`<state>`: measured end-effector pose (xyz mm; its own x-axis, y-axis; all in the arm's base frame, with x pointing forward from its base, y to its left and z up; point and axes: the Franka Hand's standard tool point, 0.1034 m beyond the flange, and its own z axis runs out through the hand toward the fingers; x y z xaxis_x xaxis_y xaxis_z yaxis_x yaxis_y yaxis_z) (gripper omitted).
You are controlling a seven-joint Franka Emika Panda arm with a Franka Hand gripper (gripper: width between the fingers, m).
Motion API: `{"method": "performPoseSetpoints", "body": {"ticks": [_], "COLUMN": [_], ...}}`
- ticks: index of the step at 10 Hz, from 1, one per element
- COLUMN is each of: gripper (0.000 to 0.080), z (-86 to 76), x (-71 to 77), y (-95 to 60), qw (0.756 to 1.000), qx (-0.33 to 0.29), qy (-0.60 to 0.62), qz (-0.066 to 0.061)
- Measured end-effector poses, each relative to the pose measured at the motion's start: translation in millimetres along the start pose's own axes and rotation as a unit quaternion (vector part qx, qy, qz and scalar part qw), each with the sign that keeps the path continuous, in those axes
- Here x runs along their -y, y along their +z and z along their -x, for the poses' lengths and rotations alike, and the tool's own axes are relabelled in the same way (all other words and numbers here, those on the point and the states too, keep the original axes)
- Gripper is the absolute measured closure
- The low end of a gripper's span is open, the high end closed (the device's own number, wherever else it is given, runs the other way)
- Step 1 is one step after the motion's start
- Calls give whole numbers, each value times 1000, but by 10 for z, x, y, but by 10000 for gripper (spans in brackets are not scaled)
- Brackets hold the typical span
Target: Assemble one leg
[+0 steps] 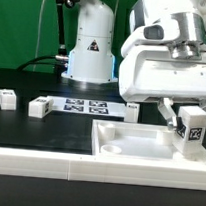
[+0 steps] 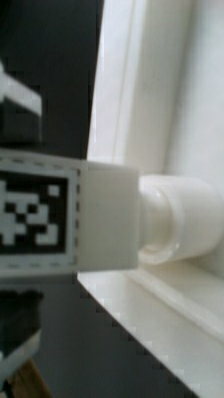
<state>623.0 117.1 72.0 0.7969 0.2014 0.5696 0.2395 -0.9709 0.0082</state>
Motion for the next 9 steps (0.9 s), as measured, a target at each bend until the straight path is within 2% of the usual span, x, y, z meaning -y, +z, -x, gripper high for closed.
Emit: {"method": "performPoseSetpoints", "body": {"ticks": [1,2,8,9], "gripper": [282,179,150,150], "z": [1,4,9,-45], "x": [0,1,-4,-26], "y": [1,2,-1,-57], "qw": [1000,1000,1000,1000], "qx": [0,1,5,10], "qy": [0,0,-1,-2], "qz": [0,0,-1,-2]}}
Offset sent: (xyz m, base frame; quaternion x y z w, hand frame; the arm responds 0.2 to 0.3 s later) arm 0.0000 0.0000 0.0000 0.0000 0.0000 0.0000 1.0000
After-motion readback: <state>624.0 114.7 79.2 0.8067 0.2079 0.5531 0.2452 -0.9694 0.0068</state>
